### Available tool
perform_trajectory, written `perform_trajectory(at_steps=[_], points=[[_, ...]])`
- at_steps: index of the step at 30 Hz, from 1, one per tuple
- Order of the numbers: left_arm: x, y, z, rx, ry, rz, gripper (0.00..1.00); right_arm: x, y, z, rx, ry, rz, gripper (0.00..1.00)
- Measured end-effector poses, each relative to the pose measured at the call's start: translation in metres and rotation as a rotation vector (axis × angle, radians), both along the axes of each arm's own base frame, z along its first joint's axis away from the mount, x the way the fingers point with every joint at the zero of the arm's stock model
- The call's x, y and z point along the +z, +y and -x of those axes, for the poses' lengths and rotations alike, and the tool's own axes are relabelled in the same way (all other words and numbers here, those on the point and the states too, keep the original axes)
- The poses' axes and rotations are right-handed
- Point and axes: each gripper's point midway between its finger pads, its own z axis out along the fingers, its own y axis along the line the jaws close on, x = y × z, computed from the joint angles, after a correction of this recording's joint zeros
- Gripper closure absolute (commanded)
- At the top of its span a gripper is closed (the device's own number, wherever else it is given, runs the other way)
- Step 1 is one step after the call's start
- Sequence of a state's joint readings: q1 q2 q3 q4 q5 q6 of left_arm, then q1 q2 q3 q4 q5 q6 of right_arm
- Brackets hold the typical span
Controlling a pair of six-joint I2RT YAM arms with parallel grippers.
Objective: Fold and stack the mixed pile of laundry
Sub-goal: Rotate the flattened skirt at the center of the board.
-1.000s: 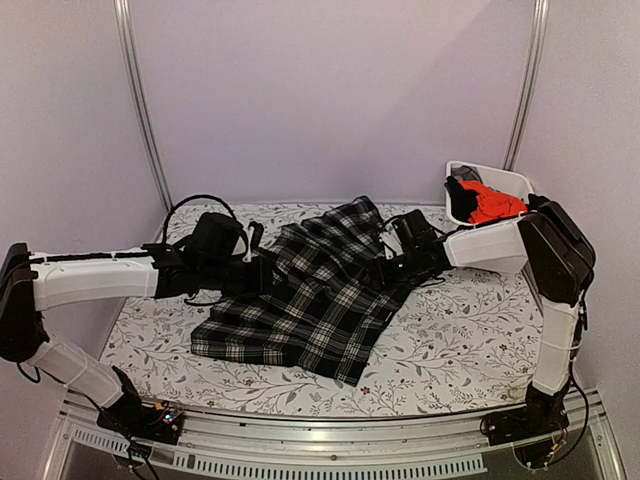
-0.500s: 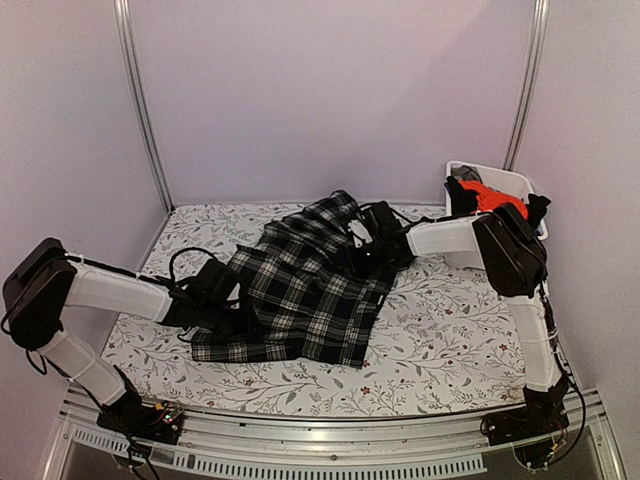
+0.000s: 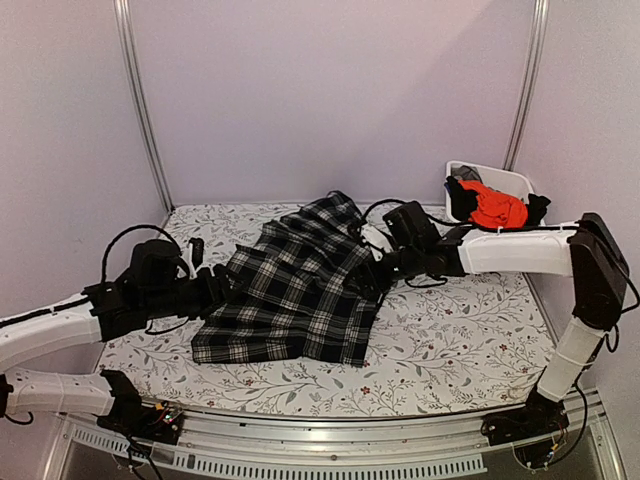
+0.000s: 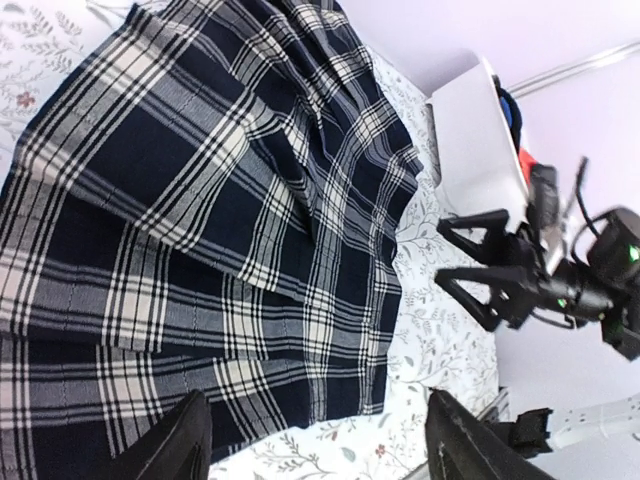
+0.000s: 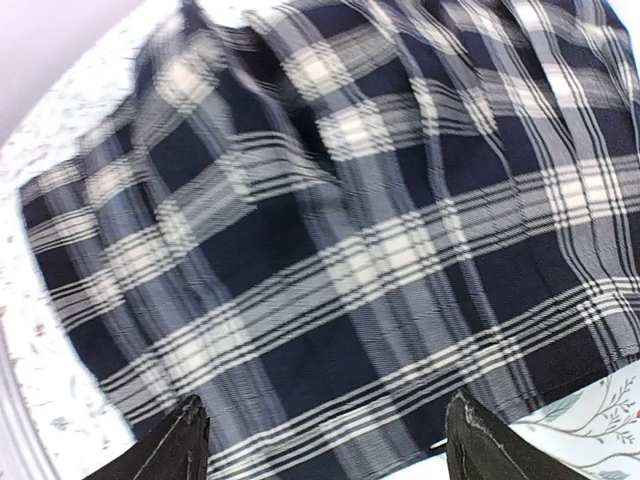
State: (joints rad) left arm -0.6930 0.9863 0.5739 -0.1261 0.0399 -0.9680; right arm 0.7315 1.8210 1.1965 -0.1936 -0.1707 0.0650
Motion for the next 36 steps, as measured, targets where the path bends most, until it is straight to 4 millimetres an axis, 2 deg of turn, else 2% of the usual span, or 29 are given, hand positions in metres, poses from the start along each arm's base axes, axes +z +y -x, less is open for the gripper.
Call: perform_trajectory(at_steps=[1,2,3,4,6,9,11,13,15,18,20,26,29,31,33,36], points=[[0.001,0.003,0.006,0.009,0.005,0.025,0.2,0.017,0.006,0.014,0.036,-0.032,-0.022,0.22],[-0.002,0.006,0.011,0.017,0.018,0.035,0.11,0.033,0.015,0.031,0.079,-0.063,-0.045,0.24],[-0.011,0.009,0.019,0.031,0.047,0.043,0.06,0.042,0.022,0.045,0.117,-0.086,-0.059,0.25],[-0.02,0.011,0.025,0.036,0.07,0.04,0.04,0.05,0.031,0.061,0.162,-0.107,-0.066,0.26],[-0.041,0.014,0.043,0.048,0.136,0.044,0.02,0.049,0.045,0.091,0.24,-0.118,-0.061,0.28],[-0.066,0.021,0.063,0.087,0.231,0.051,0.0,0.023,0.057,0.134,0.336,-0.099,0.003,0.3],[-0.074,0.028,0.068,0.138,0.278,0.058,0.0,-0.003,0.059,0.158,0.386,-0.075,0.072,0.3],[-0.078,0.031,0.07,0.181,0.309,0.07,0.0,-0.028,0.058,0.169,0.409,-0.055,0.144,0.3],[-0.081,0.035,0.072,0.219,0.336,0.076,0.0,-0.05,0.054,0.174,0.415,-0.048,0.213,0.3],[-0.087,0.041,0.074,0.284,0.384,0.089,0.0,-0.079,0.046,0.171,0.405,-0.048,0.315,0.3],[-0.091,0.044,0.075,0.32,0.408,0.096,0.0,-0.077,0.051,0.163,0.386,-0.079,0.33,0.31],[-0.106,0.054,0.074,0.423,0.447,0.098,0.0,-0.077,0.061,0.137,0.305,-0.174,0.396,0.53],[-0.115,0.059,0.072,0.478,0.462,0.08,0.03,-0.078,0.064,0.13,0.275,-0.21,0.423,0.71],[-0.122,0.062,0.071,0.511,0.477,0.06,0.06,-0.08,0.066,0.129,0.266,-0.224,0.438,0.86],[-0.129,0.064,0.068,0.542,0.485,0.049,0.08,-0.081,0.067,0.13,0.273,-0.237,0.448,0.96],[-0.129,0.059,0.058,0.568,0.472,0.092,0.12,-0.081,0.069,0.131,0.273,-0.238,0.446,1.0]])
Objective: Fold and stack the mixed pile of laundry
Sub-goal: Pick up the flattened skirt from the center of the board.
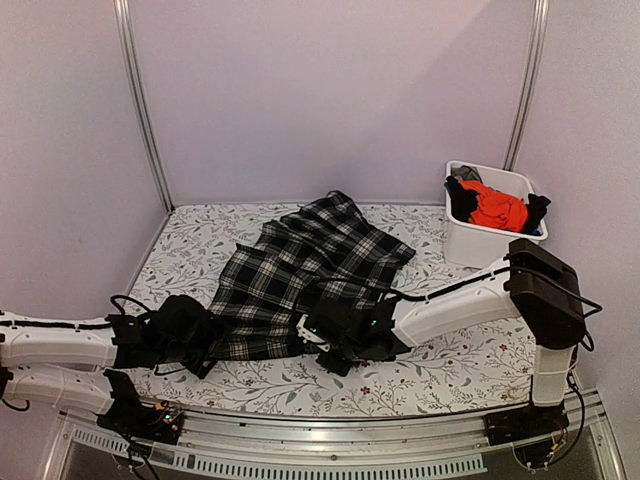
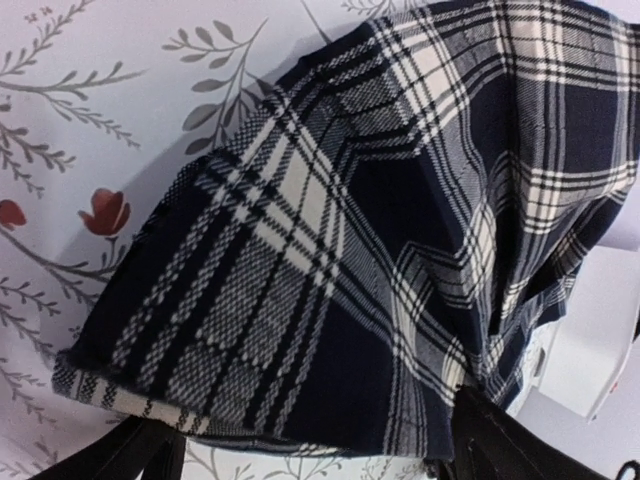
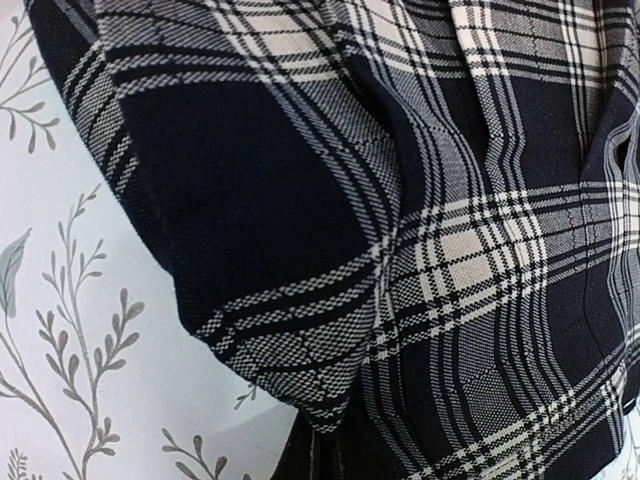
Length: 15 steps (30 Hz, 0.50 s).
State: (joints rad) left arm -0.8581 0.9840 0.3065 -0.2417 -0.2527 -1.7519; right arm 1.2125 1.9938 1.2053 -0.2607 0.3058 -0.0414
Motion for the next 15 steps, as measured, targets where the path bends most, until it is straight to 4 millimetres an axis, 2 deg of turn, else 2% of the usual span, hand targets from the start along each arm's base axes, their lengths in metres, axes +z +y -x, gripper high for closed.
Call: perform_trajectory(at_steps=[2,4,7,10,12,15], points=[[0.0,-0.002,-0.01,0.026,-0.016,0.022,0.22,0.0,0.001,0.001,0.009,0.003,0.0,1.0],[-0.001,0.002,-0.022,0.063,-0.03,0.037,0.44,0.0,0.002,0.002,0.02,0.009,-0.001,1.0],[-0.007,0.019,-0.039,0.114,-0.031,0.018,0.74,0.001,0.005,0.007,0.053,0.035,-0.005,1.0],[-0.006,0.035,-0.044,0.133,-0.04,-0.021,0.99,0.003,0.01,0.015,0.091,0.076,-0.014,1.0],[0.006,0.039,-0.045,0.125,-0.065,-0.035,1.0,0.006,0.016,0.023,0.124,0.117,-0.029,1.0],[0.04,0.046,-0.043,0.123,-0.144,-0.023,1.0,0.016,0.032,0.041,0.185,0.186,-0.07,1.0]])
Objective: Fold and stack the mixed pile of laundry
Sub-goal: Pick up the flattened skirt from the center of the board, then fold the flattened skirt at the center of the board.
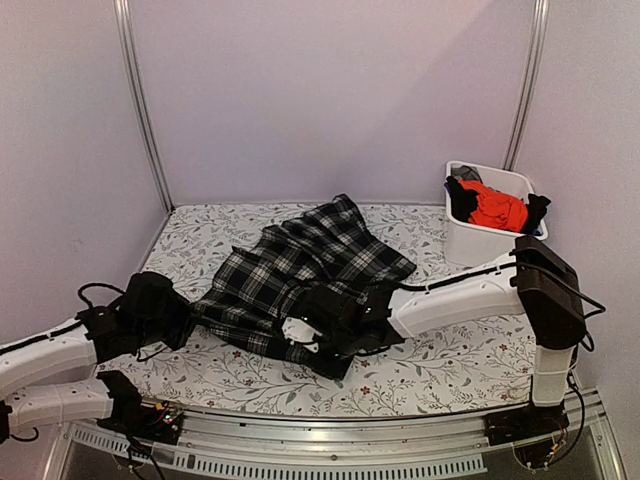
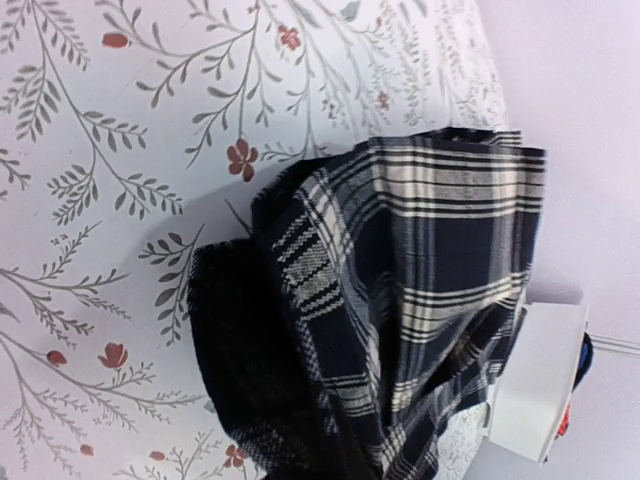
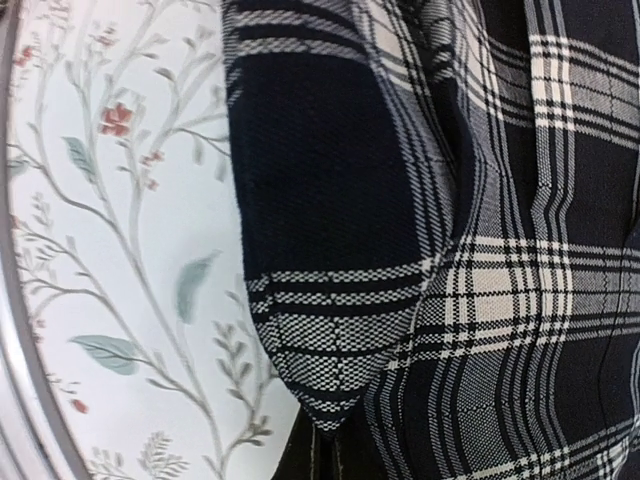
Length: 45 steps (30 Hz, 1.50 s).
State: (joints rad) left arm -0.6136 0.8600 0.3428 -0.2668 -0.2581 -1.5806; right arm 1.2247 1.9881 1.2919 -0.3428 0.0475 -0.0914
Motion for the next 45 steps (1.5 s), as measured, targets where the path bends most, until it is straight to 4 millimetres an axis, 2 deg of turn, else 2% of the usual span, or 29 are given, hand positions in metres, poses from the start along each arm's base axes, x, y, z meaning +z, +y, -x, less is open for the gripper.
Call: perform_trajectory(at_steps=[2,8,11,15,18,21,25,27,28,32,34,36,41,43,45], points=[[0.027,0.008,0.005,0.011,-0.069,0.024,1.0,0.014,0.016,0.012,0.04,0.043,-0.042,1.0],[0.099,0.042,0.034,0.05,-0.229,0.06,1.0,0.09,0.081,0.066,0.196,0.201,-0.27,1.0],[0.122,0.05,0.038,0.039,-0.264,0.018,1.0,0.116,0.097,0.087,0.244,0.297,-0.356,1.0],[0.139,0.043,0.024,-0.023,-0.237,-0.116,1.0,0.125,0.098,0.092,0.253,0.405,-0.4,1.0],[0.153,0.023,-0.005,-0.094,-0.23,-0.219,1.0,0.127,0.083,0.067,0.195,0.465,-0.438,1.0],[0.171,-0.007,-0.044,-0.177,-0.249,-0.297,1.0,0.127,0.05,0.022,0.077,0.496,-0.481,1.0],[0.184,-0.06,-0.107,-0.304,-0.292,-0.358,1.0,0.126,0.0,-0.031,-0.084,0.511,-0.544,1.0],[0.186,-0.094,-0.142,-0.382,-0.324,-0.376,1.0,0.122,-0.019,-0.047,-0.139,0.514,-0.567,1.0],[0.185,-0.102,-0.149,-0.4,-0.332,-0.377,1.0,0.12,-0.027,-0.051,-0.161,0.519,-0.576,1.0],[0.171,-0.154,-0.195,-0.537,-0.362,-0.379,1.0,0.103,-0.058,-0.066,-0.239,0.532,-0.604,1.0],[0.155,-0.179,-0.213,-0.602,-0.365,-0.369,1.0,0.091,-0.069,-0.072,-0.27,0.535,-0.61,1.0],[0.129,-0.196,-0.224,-0.659,-0.344,-0.359,1.0,0.077,-0.081,-0.075,-0.309,0.548,-0.607,1.0],[0.057,-0.216,-0.23,-0.751,-0.252,-0.345,0.97,0.041,-0.091,-0.072,-0.365,0.597,-0.569,1.0],[0.04,-0.22,-0.231,-0.771,-0.232,-0.34,0.97,0.028,-0.094,-0.072,-0.391,0.612,-0.548,1.0],[0.031,-0.223,-0.231,-0.789,-0.227,-0.333,1.0,0.019,-0.097,-0.074,-0.418,0.621,-0.535,1.0]])
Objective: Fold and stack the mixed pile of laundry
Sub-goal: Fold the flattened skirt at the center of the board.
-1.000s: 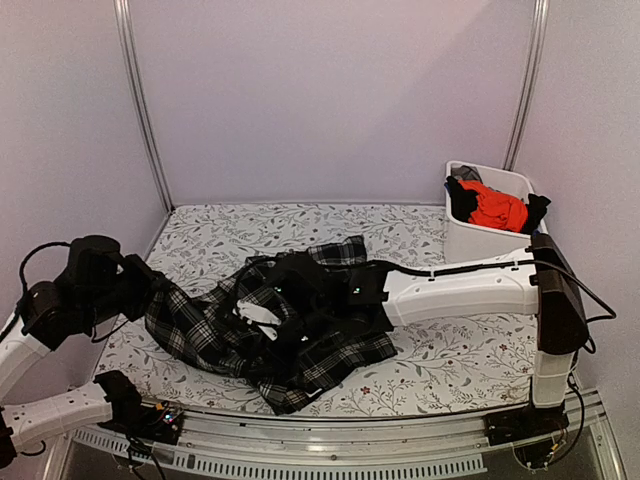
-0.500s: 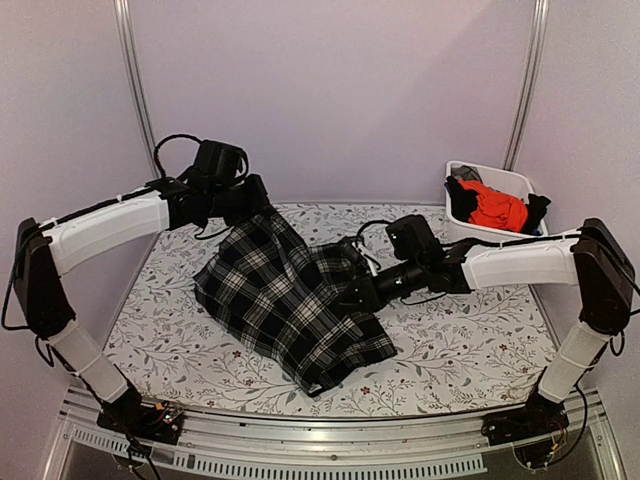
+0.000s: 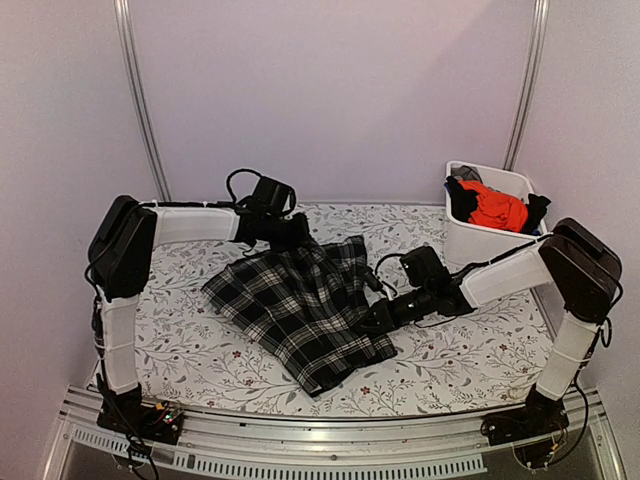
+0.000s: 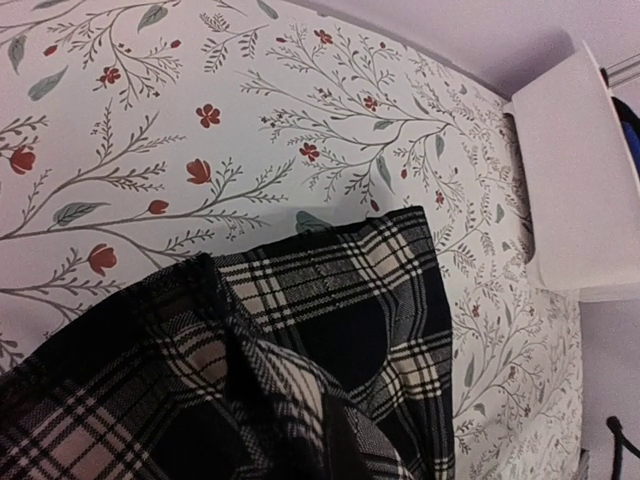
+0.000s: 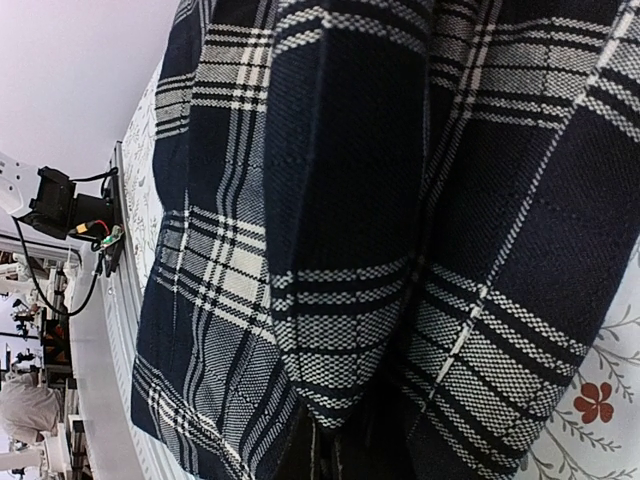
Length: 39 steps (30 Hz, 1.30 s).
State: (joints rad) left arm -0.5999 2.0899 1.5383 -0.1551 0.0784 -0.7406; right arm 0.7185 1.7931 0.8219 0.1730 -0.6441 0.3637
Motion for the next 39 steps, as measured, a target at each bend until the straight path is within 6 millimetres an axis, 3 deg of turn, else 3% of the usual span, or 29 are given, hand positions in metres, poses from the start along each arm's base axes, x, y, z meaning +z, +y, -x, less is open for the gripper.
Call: perform_trajectory(at_steps=[5,9,13,15,17,19,22,24,27,30,31,34,37,39], points=[[0.007,-0.006,-0.002,-0.031,-0.028,0.025,1.0,0.003,0.0,-0.002,-0.017,0.009,-0.006,1.0],[0.021,-0.009,-0.004,-0.048,-0.055,0.032,1.0,0.03,0.0,-0.003,-0.026,-0.012,-0.042,1.0],[0.062,-0.025,-0.013,-0.08,-0.134,0.07,1.0,0.065,0.001,-0.003,-0.026,-0.067,-0.098,1.0],[0.081,-0.035,-0.016,-0.101,-0.172,0.096,1.0,0.072,0.0,-0.003,-0.027,-0.08,-0.108,1.0],[0.09,-0.046,-0.016,-0.127,-0.192,0.113,1.0,0.065,-0.005,0.0,-0.032,-0.072,-0.099,1.0],[0.085,-0.058,-0.016,-0.158,-0.19,0.124,1.0,0.048,-0.017,0.001,-0.056,-0.044,-0.068,1.0],[0.051,-0.076,-0.013,-0.202,-0.147,0.112,0.98,0.02,-0.038,0.003,-0.102,0.008,-0.014,1.0],[0.019,-0.082,-0.012,-0.219,-0.104,0.09,0.8,0.006,-0.048,0.003,-0.126,0.039,0.015,1.0],[-0.023,-0.082,-0.011,-0.236,-0.044,0.054,0.36,-0.011,-0.053,0.002,-0.146,0.078,0.041,1.0],[-0.032,-0.074,-0.011,-0.233,-0.031,0.034,0.06,-0.021,-0.053,0.001,-0.153,0.1,0.048,0.95],[-0.029,-0.07,-0.01,-0.231,-0.038,0.027,0.01,-0.024,-0.053,0.002,-0.152,0.108,0.048,0.9],[-0.007,-0.047,0.001,-0.204,-0.061,0.004,0.0,-0.026,-0.052,0.002,-0.156,0.125,0.044,0.8],[0.037,-0.018,0.018,-0.17,-0.111,0.005,0.0,-0.02,-0.053,0.003,-0.163,0.122,0.042,0.57],[0.075,0.006,0.03,-0.13,-0.166,0.014,0.0,-0.004,-0.054,0.003,-0.168,0.099,0.032,0.4]])
